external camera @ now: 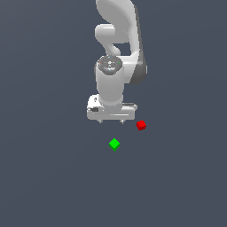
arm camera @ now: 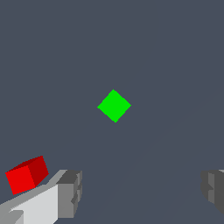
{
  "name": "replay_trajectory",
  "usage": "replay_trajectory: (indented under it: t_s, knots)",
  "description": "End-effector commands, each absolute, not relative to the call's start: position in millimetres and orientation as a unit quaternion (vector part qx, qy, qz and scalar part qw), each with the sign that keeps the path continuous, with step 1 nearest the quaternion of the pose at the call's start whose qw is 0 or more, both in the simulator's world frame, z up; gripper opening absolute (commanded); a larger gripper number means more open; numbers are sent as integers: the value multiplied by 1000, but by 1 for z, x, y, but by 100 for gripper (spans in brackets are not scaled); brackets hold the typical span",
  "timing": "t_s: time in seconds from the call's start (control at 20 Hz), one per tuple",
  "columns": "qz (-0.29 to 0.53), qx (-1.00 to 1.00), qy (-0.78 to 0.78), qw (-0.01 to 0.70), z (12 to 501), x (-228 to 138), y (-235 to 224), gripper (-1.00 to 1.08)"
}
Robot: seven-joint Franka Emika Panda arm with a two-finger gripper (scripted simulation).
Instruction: Stack the red cube on top of the green cube.
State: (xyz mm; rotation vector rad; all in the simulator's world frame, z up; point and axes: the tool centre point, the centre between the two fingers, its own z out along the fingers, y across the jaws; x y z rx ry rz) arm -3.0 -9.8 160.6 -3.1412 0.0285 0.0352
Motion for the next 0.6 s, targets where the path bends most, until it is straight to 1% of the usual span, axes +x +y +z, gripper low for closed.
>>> replay_trajectory:
  t_s: [0.0, 0.25, 0.55]
  knots:
    - [11, -1000, 9, 0, 161, -3, -10, 100]
    - [10, -1000, -1, 0, 155, -6, 2, 100]
    - [8, -999, -41, 1, 134, -18, 45, 100]
